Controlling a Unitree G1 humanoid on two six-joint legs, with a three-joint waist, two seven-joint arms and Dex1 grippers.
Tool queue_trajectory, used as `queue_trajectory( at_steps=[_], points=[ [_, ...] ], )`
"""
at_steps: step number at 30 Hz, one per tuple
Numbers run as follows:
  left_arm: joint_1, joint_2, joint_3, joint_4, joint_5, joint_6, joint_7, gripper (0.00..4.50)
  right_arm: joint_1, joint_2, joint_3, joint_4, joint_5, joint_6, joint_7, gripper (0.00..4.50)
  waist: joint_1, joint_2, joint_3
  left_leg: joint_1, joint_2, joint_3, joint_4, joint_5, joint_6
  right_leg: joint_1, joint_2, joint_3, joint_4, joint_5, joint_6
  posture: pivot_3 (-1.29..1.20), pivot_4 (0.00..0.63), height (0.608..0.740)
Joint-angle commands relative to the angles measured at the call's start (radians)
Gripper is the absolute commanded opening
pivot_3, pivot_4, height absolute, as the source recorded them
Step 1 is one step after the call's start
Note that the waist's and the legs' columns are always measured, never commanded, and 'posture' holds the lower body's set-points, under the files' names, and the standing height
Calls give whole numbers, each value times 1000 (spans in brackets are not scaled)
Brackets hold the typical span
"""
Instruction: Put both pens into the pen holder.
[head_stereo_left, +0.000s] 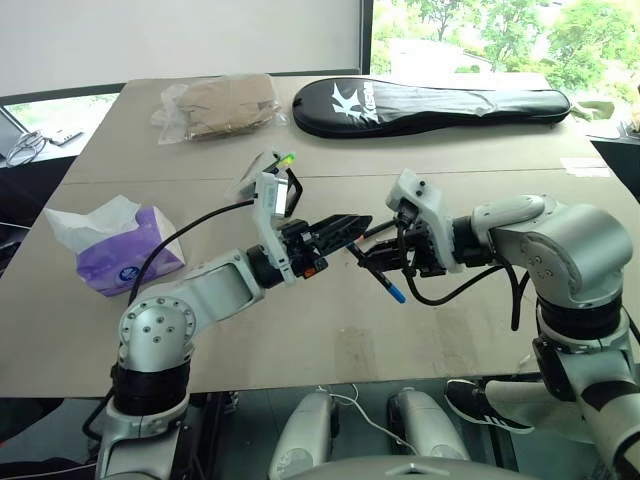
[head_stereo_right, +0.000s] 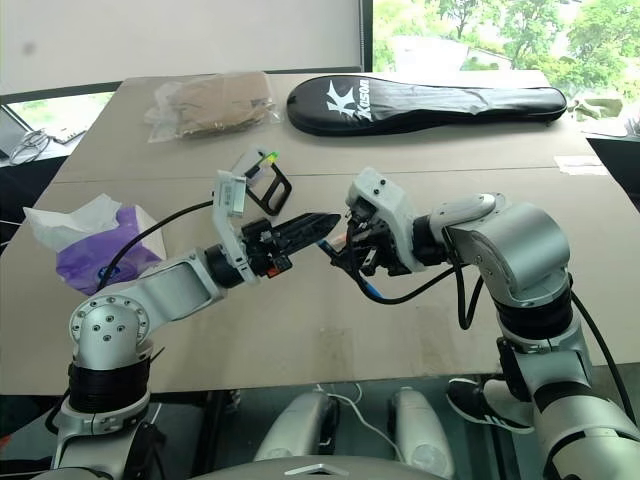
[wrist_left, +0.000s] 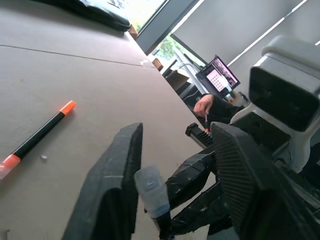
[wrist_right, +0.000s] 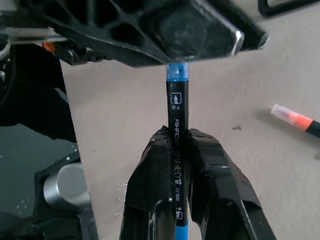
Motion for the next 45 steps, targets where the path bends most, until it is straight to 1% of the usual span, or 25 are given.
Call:
queue_trajectory(
  at_steps=[1, 2, 6, 9, 10, 13, 14, 16, 17, 18, 20, 22, 23, 26, 29, 33, 37, 45],
  points=[
    [3, 10, -8, -26, -13, 6, -22, 378, -30, 1, -43, -1, 36, -16, -50, 0, 0, 0, 0, 0, 0, 0, 0, 0, 0, 0, 0, 0, 0, 0, 0, 0, 150, 740],
    [9, 12, -9, -29, -10, 6, -25, 59, -32, 4, -47, 2, 45, -16, -59, 0, 0, 0, 0, 0, 0, 0, 0, 0, 0, 0, 0, 0, 0, 0, 0, 0, 150, 740],
    [13, 11, -7, -30, 8, -5, -26, 59, -29, 8, -58, 4, 81, -46, -92, 0, 1, 0, 0, 0, 0, 0, 0, 0, 0, 0, 0, 0, 0, 0, 0, 0, 150, 740],
    [-10, 8, 7, -25, 42, -35, -25, 59, -6, -10, -38, 9, 79, -159, -112, 0, 2, 0, 0, 0, 0, 0, 0, 0, 0, 0, 0, 0, 0, 0, 0, 0, 150, 740],
    [-24, 9, 17, -20, 52, -49, -24, 17, 2, -18, -36, 14, 75, -194, -121, 445, 2, 0, 0, 0, 0, 0, 0, 0, 0, 0, 0, -1, 0, 0, 0, 0, 150, 740],
    [-173, 73, 72, 6, 224, -135, -5, 0, 72, -125, -68, -36, 47, -384, -94, 1919, 6, 0, 0, 0, 0, -1, 0, 0, 0, 0, 0, -2, -1, 0, 0, 0, 150, 740],
    [-233, 90, 88, 12, 265, -156, 4, 0, 98, -153, -91, -50, 44, -439, -90, 2259, 4, -1, 0, -1, -1, -1, 0, 0, 0, 0, 0, -2, -1, 0, 0, 0, 150, 740],
    [-334, 115, 104, 23, 330, -183, 21, 0, 135, -183, -136, -61, 40, -519, -99, 2259, 13, -5, 4, -2, 0, -3, 0, 0, 0, 0, 0, -3, -2, 0, 0, 0, 150, 740],
    [-359, 131, 96, 22, 372, -186, 13, 0, 150, -190, -151, -63, 47, -550, -102, 2259, 12, -5, 4, -10, -1, -9, 3, 1, -2, -4, 1, -7, -2, 0, 0, 0, 150, 740],
    [-383, 158, 74, 19, 441, -196, -4, 0, 164, -185, -174, -65, 64, -575, -107, 2259, 8, -4, 3, -12, -1, -9, 3, 2, -3, -6, 1, -9, -2, 0, 0, 0, 150, 740],
    [-402, 181, 49, 15, 520, -209, -32, 0, 182, -179, -198, -66, 89, -606, -113, 2259, 0, -2, 2, -10, -1, -6, 1, 2, -3, -5, -1, -6, -3, 0, 1, 0, 150, 740],
    [-453, 242, -41, -4, 710, -273, -74, 0, 221, -166, -217, -81, 92, -648, -137, 2259, 0, -4, 3, -9, -1, -4, 0, 2, -3, -6, -1, -4, -3, 0, 1, 0, 150, 740],
    [-475, 253, -73, -7, 776, -292, -86, 0, 238, -163, -222, -89, 94, -660, -150, 2259, 2, -4, 3, -11, -1, -7, 0, 2, -3, -6, -1, -5, -3, 0, 1, 0, 150, 740],
    [-524, 263, -151, -6, 915, -337, -140, 0, 285, -165, -211, -115, 88, -688, -182, 2259, 7, -3, 4, -13, -1, -8, 0, 2, -3, -8, 0, -7, -3, 0, 1, 0, 150, 740],
    [-537, 291, -218, 21, 1063, -384, -205, 0, 304, -169, -208, -122, 95, -699, -204, 2259, 3, -3, 4, -12, -2, -7, 0, 2, -3, -7, -1, -7, -4, 0, 1, 0, 150, 740],
    [-526, 296, -263, 55, 1184, -396, -262, 0, 314, -182, -216, -125, 109, -703, -219, 2259, 2, -3, 4, -12, -1, -7, 0, 2, -3, -8, -1, -7, -3, 0, 1, 0, 150, 740],
    [-486, 273, -271, 64, 1237, -364, -288, 0, 329, -193, -231, -139, 129, -723, -222, 2259, 2, -3, 4, -12, -1, -7, 1, 2, -3, -8, -1, -7, -3, 0, 1, 0, 150, 740],
    [-470, 239, -279, 87, 1337, -299, -322, 0, 378, -193, -260, -169, 182, -858, -191, 2259, 3, -3, 4, -13, -1, -8, 2, 2, -3, -7, -1, -9, -2, 0, 1, 0, 150, 740]
  ],
)
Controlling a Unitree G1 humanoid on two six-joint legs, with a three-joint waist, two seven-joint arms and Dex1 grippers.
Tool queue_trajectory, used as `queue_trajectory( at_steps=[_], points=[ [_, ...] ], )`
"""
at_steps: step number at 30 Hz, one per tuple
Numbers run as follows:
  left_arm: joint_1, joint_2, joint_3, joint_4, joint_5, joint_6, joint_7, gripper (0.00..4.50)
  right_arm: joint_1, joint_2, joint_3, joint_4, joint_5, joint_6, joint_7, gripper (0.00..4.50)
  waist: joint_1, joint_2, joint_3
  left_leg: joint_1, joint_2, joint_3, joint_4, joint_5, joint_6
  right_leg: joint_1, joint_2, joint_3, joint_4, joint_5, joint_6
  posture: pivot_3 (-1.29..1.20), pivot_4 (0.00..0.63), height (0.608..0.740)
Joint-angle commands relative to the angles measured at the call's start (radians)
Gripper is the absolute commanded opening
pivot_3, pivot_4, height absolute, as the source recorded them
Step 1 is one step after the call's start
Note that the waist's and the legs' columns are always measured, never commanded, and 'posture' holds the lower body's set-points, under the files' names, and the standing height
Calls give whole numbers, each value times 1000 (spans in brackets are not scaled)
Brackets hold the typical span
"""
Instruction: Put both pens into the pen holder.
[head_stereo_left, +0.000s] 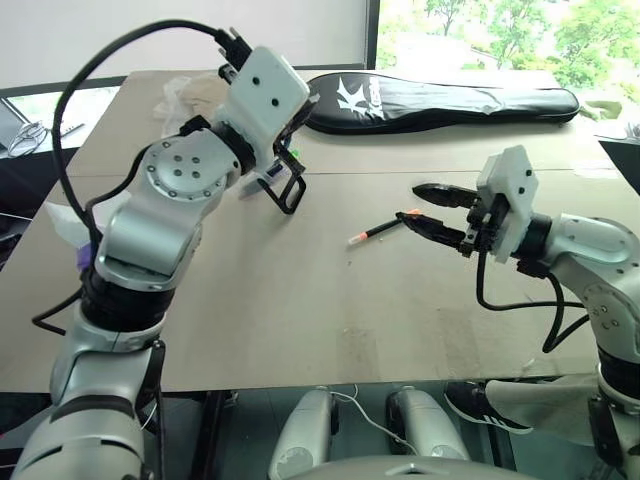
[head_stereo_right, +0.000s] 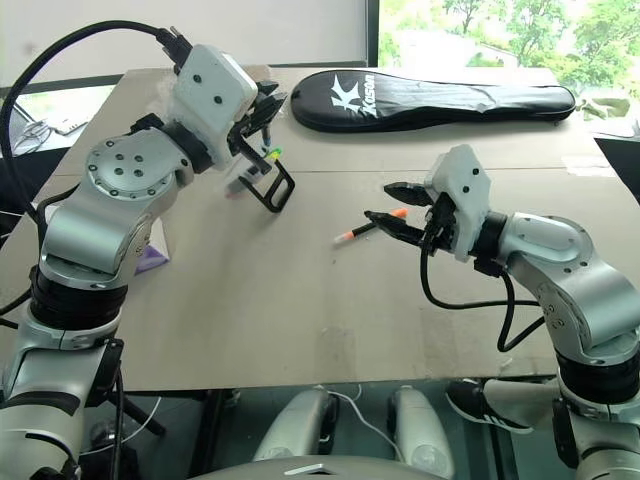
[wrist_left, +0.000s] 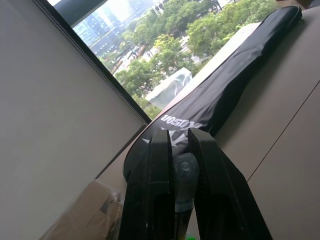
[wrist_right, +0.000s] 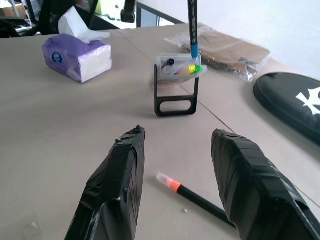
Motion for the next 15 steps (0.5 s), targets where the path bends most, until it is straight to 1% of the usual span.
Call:
queue_trajectory(
  at_steps=[1, 7, 11, 12, 13, 14, 15],
  points=[
    [-2, -3, 2, -5, 59, 11, -18, 0, 2, -10, -43, -45, 29, -66, 8, 2259, 0, 0, 0, 0, 0, 0, 0, 0, 0, 0, 0, 0, 0, 0, 0, 0, 150, 740],
    [18, -37, -9, 41, 119, 32, -30, 0, 3, -21, -26, -42, 28, -90, -6, 2259, -1, 0, 0, 0, 0, 0, 0, 0, 0, 0, 0, 0, 1, 0, 0, 0, 150, 740],
    [25, -58, 0, 89, 178, 40, 4, 0, 0, -22, -9, -49, 20, -81, -32, 2259, 0, 0, 0, 0, 0, 0, 1, 0, 0, 0, 0, 0, 1, 0, 0, 0, 150, 740],
    [26, -64, 8, 98, 187, 35, 8, 973, 2, -23, -5, -54, 19, -78, -39, 2329, 0, 0, 0, 0, 0, 0, 1, 0, 0, 0, 0, 0, 1, 0, 0, 0, 150, 740],
    [25, -69, 15, 100, 187, 25, 1, 1228, 4, -24, -3, -57, 21, -74, -44, 2329, 0, 0, 0, 0, 0, 0, 1, 0, 0, 1, 0, 0, 1, 0, 0, 0, 150, 740],
    [23, -79, 26, 95, 175, 15, -14, 1624, 7, -25, -3, -59, 23, -70, -51, 2329, 0, 0, 0, 0, 0, 0, 1, 0, 0, 1, 0, 0, 1, 0, 0, 0, 150, 740],
    [20, -90, 36, 87, 158, 14, -30, 2264, 8, -26, -3, -61, 26, -66, -56, 2329, 1, 0, 0, 0, 0, 0, 1, 0, 0, 0, 0, 0, 1, 0, 0, 0, 150, 740]
  ],
)
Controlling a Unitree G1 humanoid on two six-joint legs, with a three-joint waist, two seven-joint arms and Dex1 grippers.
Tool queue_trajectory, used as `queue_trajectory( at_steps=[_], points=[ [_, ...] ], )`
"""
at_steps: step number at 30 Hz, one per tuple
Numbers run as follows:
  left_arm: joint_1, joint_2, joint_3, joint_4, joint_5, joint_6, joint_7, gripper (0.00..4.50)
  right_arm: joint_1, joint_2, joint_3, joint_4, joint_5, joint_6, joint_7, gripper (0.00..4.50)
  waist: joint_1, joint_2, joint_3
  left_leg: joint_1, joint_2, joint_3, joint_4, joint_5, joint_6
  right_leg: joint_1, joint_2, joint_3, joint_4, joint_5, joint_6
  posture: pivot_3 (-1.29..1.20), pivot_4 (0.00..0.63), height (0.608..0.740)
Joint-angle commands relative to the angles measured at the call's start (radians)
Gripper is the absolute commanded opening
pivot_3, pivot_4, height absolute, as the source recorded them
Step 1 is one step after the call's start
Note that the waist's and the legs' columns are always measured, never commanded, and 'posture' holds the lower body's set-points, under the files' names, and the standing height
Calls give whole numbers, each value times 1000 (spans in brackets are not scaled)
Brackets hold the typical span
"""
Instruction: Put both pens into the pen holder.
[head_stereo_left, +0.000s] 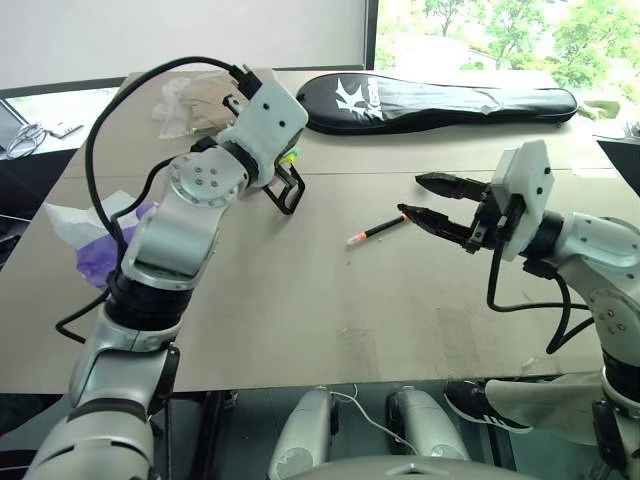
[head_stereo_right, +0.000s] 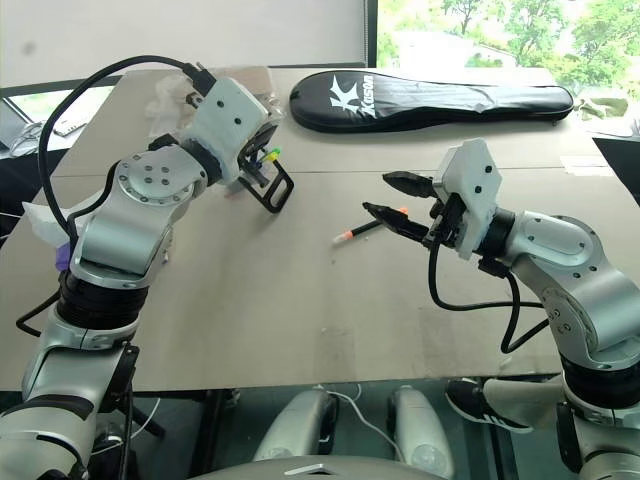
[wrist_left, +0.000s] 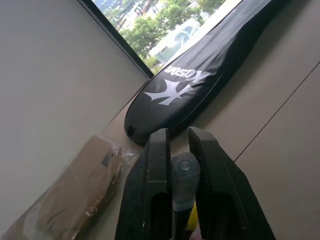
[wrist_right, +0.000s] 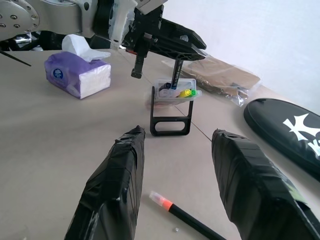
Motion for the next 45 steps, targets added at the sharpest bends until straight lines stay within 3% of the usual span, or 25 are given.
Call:
queue_trajectory(
  at_steps=[1, 3, 5, 7, 9, 12, 17, 21, 24, 28, 33, 34, 35, 36, 38, 42, 45],
  points=[
    [-24, -45, 80, -47, -70, 17, -45, 2514, 1, -14, -8, -47, 12, 3, -23, 2329, 0, 0, 0, 0, 0, 0, 0, 0, 0, 0, 0, 0, 0, 0, 0, 0, 150, 740],
    [-48, -122, 153, -86, -237, 158, -108, 3423, 9, -22, -6, -44, 7, 6, -31, 2329, 3, 0, 0, 0, 0, 0, 0, 0, 0, 0, -1, 0, 0, 0, 0, 0, 150, 740],
    [-89, -189, 227, -102, -395, 343, -150, 3423, 26, -34, -4, -41, -3, 0, -34, 2329, 6, 0, 0, -2, 0, -2, 3, 0, 0, 1, -1, -3, 0, 0, 0, 0, 150, 740],
    [-133, -187, 218, -82, -445, 471, -176, 3423, 43, -39, -8, -42, -7, -2, -42, 2329, 3, 0, 0, -2, 0, -3, 4, 0, 0, 1, -1, -4, 0, 0, 0, 0, 150, 740],
    [-177, -162, 165, -50, -476, 562, -216, 3423, 63, -43, -15, -48, -10, -3, -54, 2329, -2, 0, 0, -1, -1, -3, 5, 0, 0, 2, 0, -4, 1, 0, 0, 0, 150, 740],
    [-289, -121, -16, 100, -438, 644, -269, 3423, 111, -52, -45, -68, 1, 19, -81, 2329, -4, 0, 0, 1, 0, -2, 5, 0, 0, 2, 1, -3, 4, 0, 0, 0, 150, 740],
    [-520, -275, -295, 720, -237, 331, -448, 3423, 278, -99, -85, -136, -33, 27, -114, 2329, 13, 1, 0, 1, -2, -3, 9, 0, 0, 3, 5, -4, 5, -1, 1, 0, 150, 740],
    [-652, -443, -381, 1188, -77, 43, -560, 3423, 376, -109, -110, -183, -63, 25, -153, 2329, 8, 1, 0, -2, -4, -1, 11, -1, 3, 3, 4, -3, 5, -2, 3, 0, 150, 740],
    [-693, -540, -392, 1396, 14, -127, -599, 3423, 424, -93, -118, -224, -70, 31, -193, 2329, -3, 1, 0, -2, -3, 0, 10, -3, 6, 2, 3, -2, 5, -2, 3, 0, 150, 740],
    [-695, -630, -377, 1535, 107, -234, -543, 3423, 462, -59, -101, -276, -92, 47, -268, 2329, -4, 1, 0, -1, -2, 0, 10, -4, 7, 2, 1, -1, 6, -2, 3, 0, 150, 740],
    [-691, -663, -333, 1581, 178, -261, -542, 1264, 488, -32, -99, -324, -97, 69, -317, 2329, 0, 1, 0, -1, -4, -1, 14, -5, 8, 3, 2, -2, 9, -3, 4, 0, 150, 740],
    [-689, -664, -323, 1584, 186, -260, -546, 1110, 494, -29, -97, -330, -99, 71, -324, 2329, 0, 1, 0, -1, -4, -1, 14, -5, 9, 3, 2, -1, 9, -3, 4, 0, 150, 740],
    [-686, -664, -315, 1585, 196, -261, -549, 417, 500, -27, -94, -335, -101, 72, -329, 2329, 0, 1, 0, 0, -4, -1, 15, -5, 9, 4, 2, -1, 9, -3, 5, 0, 150, 740],
    [-683, -661, -309, 1586, 207, -266, -554, 85, 503, -26, -91, -339, -103, 73, -334, 2329, 0, 1, 0, 0, -4, -1, 15, -6, 10, 4, 2, -1, 9, -3, 5, 0, 150, 740],
    [-687, -640, -257, 1578, 188, -267, -563, 37, 500, -21, -86, -349, -102, 81, -345, 2329, -2, 1, 0, 0, -4, -1, 15, -6, 10, 4, 2, -1, 10, -3, 5, 0, 150, 740],
    [-746, -554, -15, 1497, 20, -240, -580, 37, 474, -11, -97, -366, -72, 90, -351, 2329, -6, 1, 0, -1, -4, 0, 15, -6, 10, 1, 2, -1, 13, -3, 5, 0, 150, 740],
    [-649, -471, 120, 1199, -90, -301, -611, 37, 409, 8, -98, -349, -32, 83, -344, 2329, -12, 1, 1, -1, -3, 0, 15, -5, 9, 1, 1, 0, 14, -3, 5, 0, 150, 740]
  ],
)
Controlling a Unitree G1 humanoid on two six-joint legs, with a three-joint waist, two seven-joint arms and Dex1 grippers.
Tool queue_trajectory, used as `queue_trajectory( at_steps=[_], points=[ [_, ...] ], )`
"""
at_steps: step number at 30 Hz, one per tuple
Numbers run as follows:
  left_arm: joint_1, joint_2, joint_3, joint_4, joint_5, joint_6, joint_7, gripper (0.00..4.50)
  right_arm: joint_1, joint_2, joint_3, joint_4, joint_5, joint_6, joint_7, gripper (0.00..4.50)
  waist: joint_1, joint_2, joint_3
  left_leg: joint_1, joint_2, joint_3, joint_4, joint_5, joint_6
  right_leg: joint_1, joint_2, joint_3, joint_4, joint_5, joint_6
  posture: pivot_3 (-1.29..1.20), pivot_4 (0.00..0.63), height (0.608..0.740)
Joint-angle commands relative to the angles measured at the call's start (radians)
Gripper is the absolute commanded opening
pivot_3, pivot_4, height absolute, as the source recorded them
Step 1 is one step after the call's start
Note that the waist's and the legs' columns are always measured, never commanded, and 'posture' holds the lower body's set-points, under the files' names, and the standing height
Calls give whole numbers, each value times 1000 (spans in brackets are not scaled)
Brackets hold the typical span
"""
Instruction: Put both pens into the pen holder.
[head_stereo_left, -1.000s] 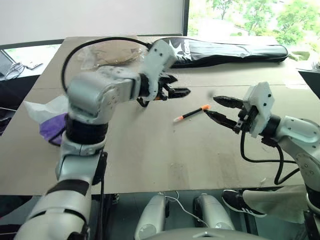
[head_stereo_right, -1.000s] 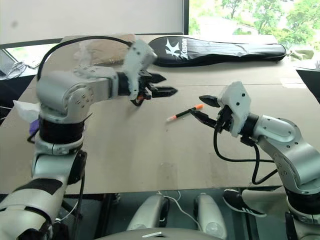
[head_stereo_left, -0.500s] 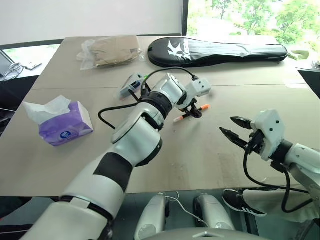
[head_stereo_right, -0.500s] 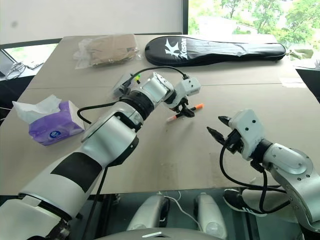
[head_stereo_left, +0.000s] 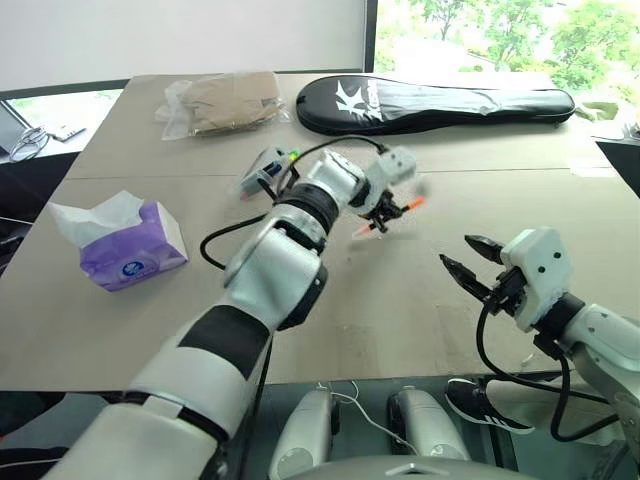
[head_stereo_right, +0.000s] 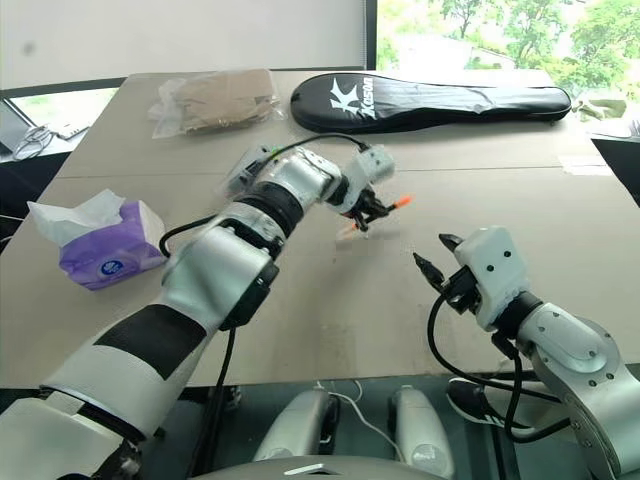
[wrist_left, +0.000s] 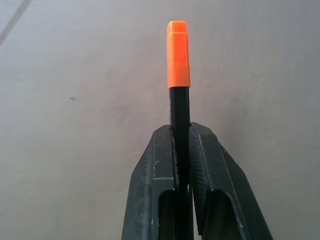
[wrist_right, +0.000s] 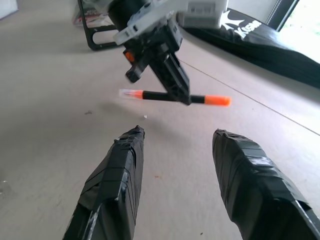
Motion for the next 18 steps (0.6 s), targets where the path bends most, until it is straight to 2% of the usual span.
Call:
queue_trajectory(
  at_steps=[1, 5, 7, 9, 12, 16, 18],
  points=[
    [87, 61, 144, -395, -120, -59, 26, 37, -66, 25, -20, -14, 55, -27, 10, 2329, 0, 0, 0, 0, 0, 0, 0, 0, 0, 0, -2, 0, 0, 0, 0, 0, 150, 740],
    [322, 127, 199, -865, -106, -99, 175, 37, -152, 41, -4, 47, 93, -61, 52, 2329, 4, 1, -1, 1, 0, 1, 0, 2, -5, 1, -5, 4, -1, 0, 0, 0, 150, 740],
    [406, 151, 208, -975, -87, -271, 200, 37, -180, 39, 0, 74, 105, -72, 71, 2329, 10, 1, -1, 1, 0, 1, 0, 3, -5, 1, -5, 6, -1, 0, 0, 0, 150, 740],
    [476, 198, 186, -968, 19, -475, 301, 37, -225, 40, 12, 117, 120, -81, 96, 2329, 17, 1, -1, 1, 0, 0, 0, 3, -5, 1, -5, 5, 0, 0, 0, 0, 150, 740],
    [546, 255, 151, -848, 162, -770, 451, 37, -272, 27, 33, 170, 126, -97, 144, 2329, 23, 1, -1, 2, -1, 0, 0, 2, -5, 1, -5, 4, 0, 0, 0, 0, 150, 740],
    [551, 317, 101, -673, 296, -1028, 593, 37, -294, 12, 32, 200, 136, -105, 178, 2329, 34, 1, -1, 2, -2, 0, 0, 1, -2, 2, -6, 1, -1, 0, 0, 0, 150, 740],
    [538, 318, 104, -582, 286, -1087, 620, 37, -293, 3, 30, 201, 139, -107, 188, 2329, 39, 1, -1, 1, -2, 0, 1, 0, -1, 1, -6, 0, -1, 0, 0, 0, 150, 740]
  ],
)
